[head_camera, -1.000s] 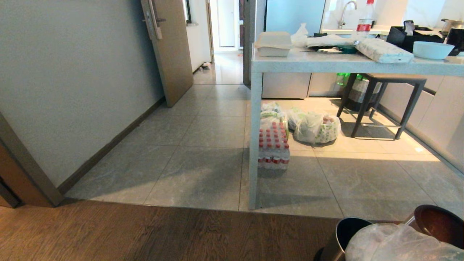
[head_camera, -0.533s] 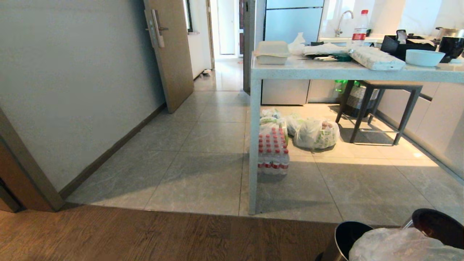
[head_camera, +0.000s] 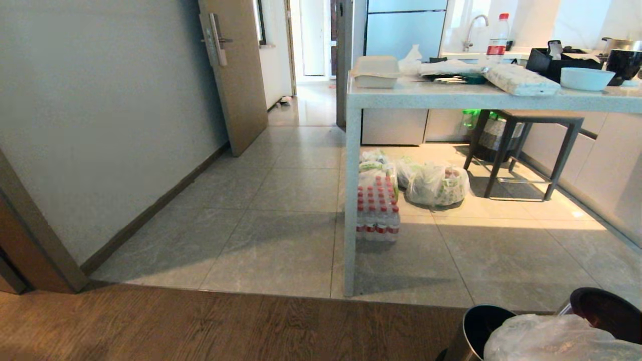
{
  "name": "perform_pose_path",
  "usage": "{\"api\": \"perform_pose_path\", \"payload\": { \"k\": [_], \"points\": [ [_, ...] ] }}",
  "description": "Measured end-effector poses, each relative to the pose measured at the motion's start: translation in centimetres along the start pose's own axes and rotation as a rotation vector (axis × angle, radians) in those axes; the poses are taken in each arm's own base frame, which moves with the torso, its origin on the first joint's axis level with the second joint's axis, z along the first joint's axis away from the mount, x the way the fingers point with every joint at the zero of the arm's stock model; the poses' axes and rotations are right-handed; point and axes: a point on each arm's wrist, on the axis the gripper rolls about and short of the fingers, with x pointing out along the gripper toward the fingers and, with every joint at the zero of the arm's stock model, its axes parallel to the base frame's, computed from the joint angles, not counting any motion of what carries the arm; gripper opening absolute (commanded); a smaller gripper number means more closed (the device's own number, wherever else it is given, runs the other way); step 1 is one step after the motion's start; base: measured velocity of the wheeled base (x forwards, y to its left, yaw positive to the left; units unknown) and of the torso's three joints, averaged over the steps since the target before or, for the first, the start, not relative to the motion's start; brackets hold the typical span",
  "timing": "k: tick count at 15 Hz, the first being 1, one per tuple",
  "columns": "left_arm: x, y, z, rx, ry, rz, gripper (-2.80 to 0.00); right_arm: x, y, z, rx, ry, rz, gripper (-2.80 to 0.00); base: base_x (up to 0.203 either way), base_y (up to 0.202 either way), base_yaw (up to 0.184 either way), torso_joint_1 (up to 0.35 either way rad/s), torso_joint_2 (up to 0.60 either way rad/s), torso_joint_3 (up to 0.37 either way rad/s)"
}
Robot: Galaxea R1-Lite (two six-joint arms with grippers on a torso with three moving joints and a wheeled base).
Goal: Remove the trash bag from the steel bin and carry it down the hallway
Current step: Put the trash bag at the door
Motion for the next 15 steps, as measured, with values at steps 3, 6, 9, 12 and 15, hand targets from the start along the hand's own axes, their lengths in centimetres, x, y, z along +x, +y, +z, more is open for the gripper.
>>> {"api": "perform_pose_path", "payload": {
  "k": [3,6,9,12,15],
  "points": [
    [0.0,0.0,0.0,-0.003,0.0,0.0,-2.8,0.0,0.0,0.0,0.0,0.0,0.001,-2.8,0.006,0.091,0.001,0.001,0.0,0.002],
    [0.0,0.0,0.01,-0.004,-0.001,0.0,-2.8,0.0,0.0,0.0,0.0,0.0,-0.001,-2.8,0.0,0.19,0.002,0.004,0.0,0.003],
    [0.0,0.0,0.01,-0.005,-0.001,0.0,-2.8,0.0,0.0,0.0,0.0,0.0,0.0,-2.8,0.0,0.193,-0.001,0.002,0.0,0.005],
    [0.0,0.0,0.01,-0.006,-0.001,0.0,-2.8,0.0,0.0,0.0,0.0,0.0,0.001,-2.8,0.0,0.192,-0.001,0.002,0.0,0.001],
    [0.0,0.0,0.02,-0.005,-0.002,0.0,-2.8,0.0,0.0,0.0,0.0,0.0,0.0,-2.8,0.0,0.188,0.002,0.001,0.0,0.005]
  ]
}}
